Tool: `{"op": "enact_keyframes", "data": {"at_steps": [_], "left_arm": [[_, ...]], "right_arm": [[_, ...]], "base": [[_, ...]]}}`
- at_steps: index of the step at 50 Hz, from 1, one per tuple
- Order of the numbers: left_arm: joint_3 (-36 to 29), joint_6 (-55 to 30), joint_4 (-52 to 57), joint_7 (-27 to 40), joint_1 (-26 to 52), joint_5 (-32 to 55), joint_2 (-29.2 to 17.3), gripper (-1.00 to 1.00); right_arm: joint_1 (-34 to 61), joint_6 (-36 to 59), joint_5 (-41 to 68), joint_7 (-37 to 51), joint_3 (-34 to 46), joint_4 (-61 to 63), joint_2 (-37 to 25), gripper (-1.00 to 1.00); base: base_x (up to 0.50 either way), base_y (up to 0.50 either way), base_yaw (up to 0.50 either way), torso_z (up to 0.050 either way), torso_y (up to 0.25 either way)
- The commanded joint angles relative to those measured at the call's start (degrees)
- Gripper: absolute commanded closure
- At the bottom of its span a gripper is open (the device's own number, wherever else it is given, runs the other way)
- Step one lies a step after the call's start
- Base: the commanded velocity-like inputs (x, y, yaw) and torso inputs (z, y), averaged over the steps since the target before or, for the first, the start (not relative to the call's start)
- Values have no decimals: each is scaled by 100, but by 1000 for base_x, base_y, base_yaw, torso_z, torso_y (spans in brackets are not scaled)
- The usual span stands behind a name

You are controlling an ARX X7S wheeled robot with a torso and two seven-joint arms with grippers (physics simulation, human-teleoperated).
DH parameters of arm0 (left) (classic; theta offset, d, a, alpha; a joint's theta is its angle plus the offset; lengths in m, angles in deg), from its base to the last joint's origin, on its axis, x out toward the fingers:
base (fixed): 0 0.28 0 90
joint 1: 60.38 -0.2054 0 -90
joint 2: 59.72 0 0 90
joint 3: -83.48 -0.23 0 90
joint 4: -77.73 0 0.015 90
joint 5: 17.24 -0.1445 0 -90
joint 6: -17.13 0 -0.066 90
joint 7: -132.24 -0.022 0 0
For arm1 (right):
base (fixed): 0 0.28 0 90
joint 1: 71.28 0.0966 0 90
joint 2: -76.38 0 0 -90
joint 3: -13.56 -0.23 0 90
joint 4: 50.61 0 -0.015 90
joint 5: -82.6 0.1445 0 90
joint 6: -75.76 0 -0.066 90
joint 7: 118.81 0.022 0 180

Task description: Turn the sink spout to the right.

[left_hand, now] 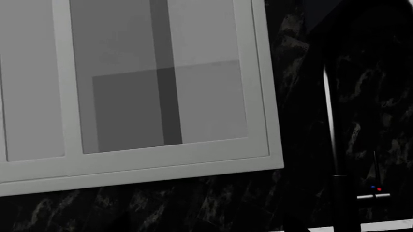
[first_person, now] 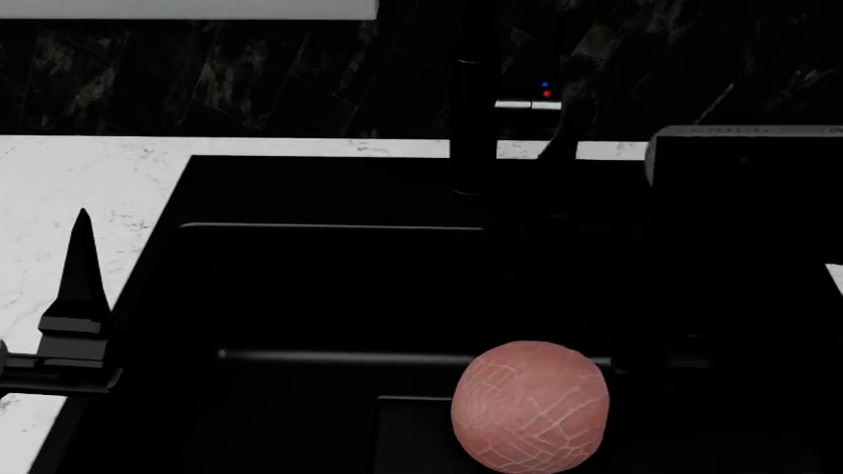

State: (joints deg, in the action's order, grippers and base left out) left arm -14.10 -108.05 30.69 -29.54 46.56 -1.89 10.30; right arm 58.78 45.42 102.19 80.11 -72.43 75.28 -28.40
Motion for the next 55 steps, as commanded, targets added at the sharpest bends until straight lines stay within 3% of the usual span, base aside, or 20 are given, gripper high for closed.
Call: {"op": "enact_keyframes", "data": {"at_steps": [1,27,55], "left_arm": [[16,86,-158,45,71,5,47,-100],[-113,40,-130,60,119,62,22,-100],[-50,-9,79,101,-105,185,-107,-100]], "right_arm": [[977,343,112,-7,319,-758,342,-100],[1871,286,209,-57,753,-1675,775,-100],[2722,-417,77,-177,1279,-3326,1037,-100]], "base": [[0,0,0,0,0],[0,0,0,0,0],[0,0,0,0,0]]}}
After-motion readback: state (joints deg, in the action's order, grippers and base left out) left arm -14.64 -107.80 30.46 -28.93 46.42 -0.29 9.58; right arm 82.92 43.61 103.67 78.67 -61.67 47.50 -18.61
